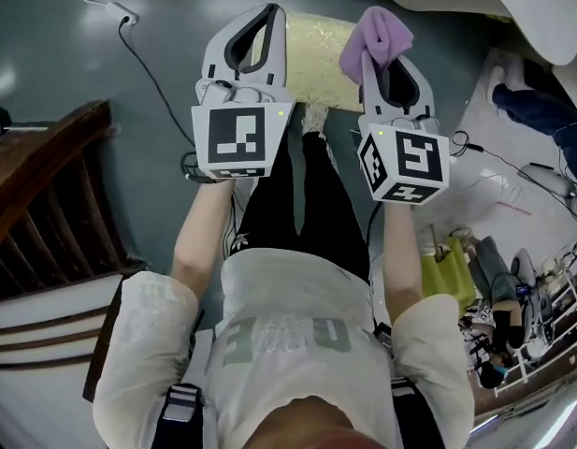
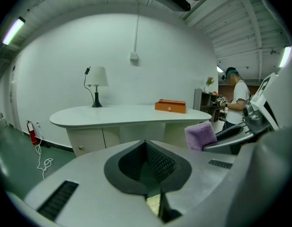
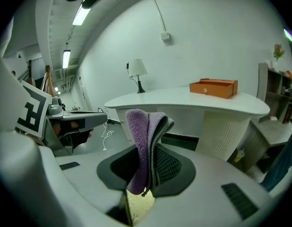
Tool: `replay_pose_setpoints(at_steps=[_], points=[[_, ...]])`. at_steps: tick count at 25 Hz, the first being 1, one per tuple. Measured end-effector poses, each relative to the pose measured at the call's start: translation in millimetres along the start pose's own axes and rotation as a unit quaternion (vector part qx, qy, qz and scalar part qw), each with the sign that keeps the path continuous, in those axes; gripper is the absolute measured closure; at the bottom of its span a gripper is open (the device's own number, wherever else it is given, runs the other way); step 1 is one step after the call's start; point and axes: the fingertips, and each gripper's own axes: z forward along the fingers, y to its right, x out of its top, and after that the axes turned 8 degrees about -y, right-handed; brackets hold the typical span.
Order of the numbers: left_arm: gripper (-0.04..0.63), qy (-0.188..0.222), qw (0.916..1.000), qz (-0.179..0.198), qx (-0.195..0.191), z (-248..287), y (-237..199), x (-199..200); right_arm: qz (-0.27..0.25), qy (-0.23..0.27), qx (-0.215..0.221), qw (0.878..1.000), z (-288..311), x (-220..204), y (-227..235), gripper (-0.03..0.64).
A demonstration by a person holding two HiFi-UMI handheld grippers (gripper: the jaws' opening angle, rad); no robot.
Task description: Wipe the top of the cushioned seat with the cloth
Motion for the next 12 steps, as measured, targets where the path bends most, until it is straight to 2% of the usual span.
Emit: replay_pose_setpoints(at_steps=[5, 9, 12], points=[[0.589, -0.001, 0.9999, -0.012, 0.011, 35, -6, -69, 0.015, -0.023, -0.005, 1.000, 60, -62, 11, 0.526], [0.589, -0.030, 0.9993, -0.021, 0.001, 53, 1, -126, 0.014, -0.055, -0.003, 0.998, 95, -110, 15, 0.526], [0.589, -0.054, 0.9983, -0.023, -0.005, 63, 8, -154, 0.016, -0.076, 0.001, 0.997, 111, -136, 17, 0.526]])
